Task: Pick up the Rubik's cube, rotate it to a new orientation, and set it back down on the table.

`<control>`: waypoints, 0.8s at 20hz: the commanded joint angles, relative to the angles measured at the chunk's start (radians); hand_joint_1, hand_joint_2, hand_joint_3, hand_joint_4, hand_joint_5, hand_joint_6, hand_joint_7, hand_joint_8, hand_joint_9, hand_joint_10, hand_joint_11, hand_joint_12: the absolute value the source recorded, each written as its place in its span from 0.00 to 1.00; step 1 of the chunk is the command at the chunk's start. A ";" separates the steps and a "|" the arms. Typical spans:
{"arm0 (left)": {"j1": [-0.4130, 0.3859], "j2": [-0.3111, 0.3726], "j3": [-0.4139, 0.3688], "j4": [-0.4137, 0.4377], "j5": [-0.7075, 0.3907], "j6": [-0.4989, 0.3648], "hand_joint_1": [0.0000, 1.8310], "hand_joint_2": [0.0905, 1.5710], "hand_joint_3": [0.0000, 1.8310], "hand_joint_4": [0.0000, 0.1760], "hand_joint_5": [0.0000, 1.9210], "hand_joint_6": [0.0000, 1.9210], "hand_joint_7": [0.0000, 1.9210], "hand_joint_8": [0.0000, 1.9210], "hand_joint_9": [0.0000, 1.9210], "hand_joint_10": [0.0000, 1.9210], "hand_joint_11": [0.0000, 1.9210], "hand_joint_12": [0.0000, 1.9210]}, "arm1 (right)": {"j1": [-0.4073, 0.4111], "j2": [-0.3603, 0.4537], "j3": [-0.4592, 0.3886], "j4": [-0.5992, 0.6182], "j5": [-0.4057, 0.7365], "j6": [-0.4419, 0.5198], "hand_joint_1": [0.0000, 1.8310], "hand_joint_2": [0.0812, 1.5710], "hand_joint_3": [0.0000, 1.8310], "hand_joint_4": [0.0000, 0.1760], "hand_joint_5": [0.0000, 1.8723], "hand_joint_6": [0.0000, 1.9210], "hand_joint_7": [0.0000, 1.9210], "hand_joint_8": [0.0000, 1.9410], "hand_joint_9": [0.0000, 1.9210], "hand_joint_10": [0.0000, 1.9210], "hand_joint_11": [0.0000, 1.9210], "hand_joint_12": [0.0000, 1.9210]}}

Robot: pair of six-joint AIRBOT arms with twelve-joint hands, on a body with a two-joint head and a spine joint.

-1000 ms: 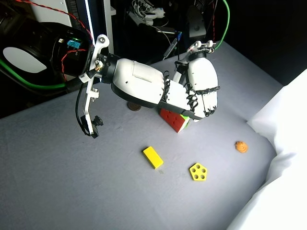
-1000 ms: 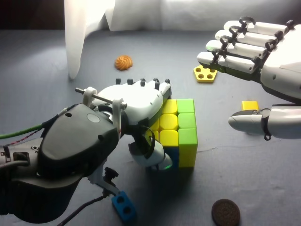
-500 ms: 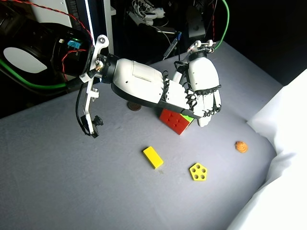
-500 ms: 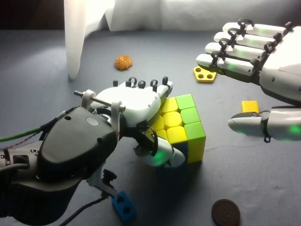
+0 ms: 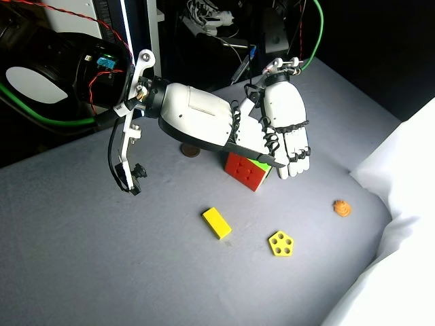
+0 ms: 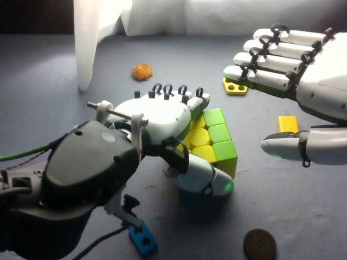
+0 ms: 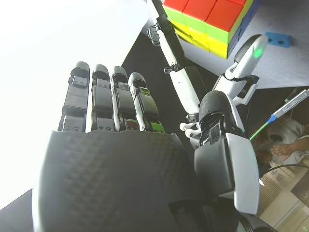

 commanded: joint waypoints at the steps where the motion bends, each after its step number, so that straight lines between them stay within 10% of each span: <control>1: -0.025 0.014 -0.003 0.048 -0.035 0.022 0.26 0.51 0.00 0.32 0.00 0.00 0.00 0.00 0.00 0.00 0.00 0.00 | 0.007 0.002 -0.003 -0.006 0.116 -0.001 0.00 0.80 0.00 0.00 0.00 0.00 0.00 0.00 0.00 0.00 0.00 0.00; 8: -0.141 0.094 -0.057 -0.057 -0.035 0.159 0.23 0.54 0.01 0.21 0.00 0.00 0.00 0.00 0.00 0.00 0.02 0.01 | 0.007 0.001 -0.003 -0.007 0.116 -0.003 0.00 0.79 0.00 0.00 0.00 0.00 0.02 0.01 0.02 0.01 0.01 0.00; 11: -0.183 0.123 -0.088 -0.091 -0.035 0.178 0.14 0.61 0.00 0.14 0.16 0.02 0.25 0.03 0.22 0.05 0.00 0.54 | 0.006 0.001 -0.003 -0.008 0.118 -0.004 0.00 0.79 0.00 0.00 0.13 0.04 0.19 0.04 0.18 0.05 0.00 0.43; 13: -0.220 0.129 -0.097 -0.118 -0.035 0.201 0.09 0.67 0.00 0.00 0.31 0.04 0.35 0.17 0.28 0.28 0.02 0.71 | 0.005 0.000 -0.003 -0.012 0.123 -0.004 0.02 0.78 0.00 0.00 0.21 0.22 0.29 0.24 0.18 0.50 0.00 0.75; 16: -0.260 0.133 -0.110 -0.140 -0.030 0.215 0.05 0.73 0.00 0.00 0.34 0.49 0.33 0.66 0.30 0.71 0.16 0.86 | 0.004 0.000 -0.003 -0.014 0.123 -0.004 0.04 0.79 0.00 0.00 0.20 0.65 0.26 0.72 0.21 0.86 0.13 0.99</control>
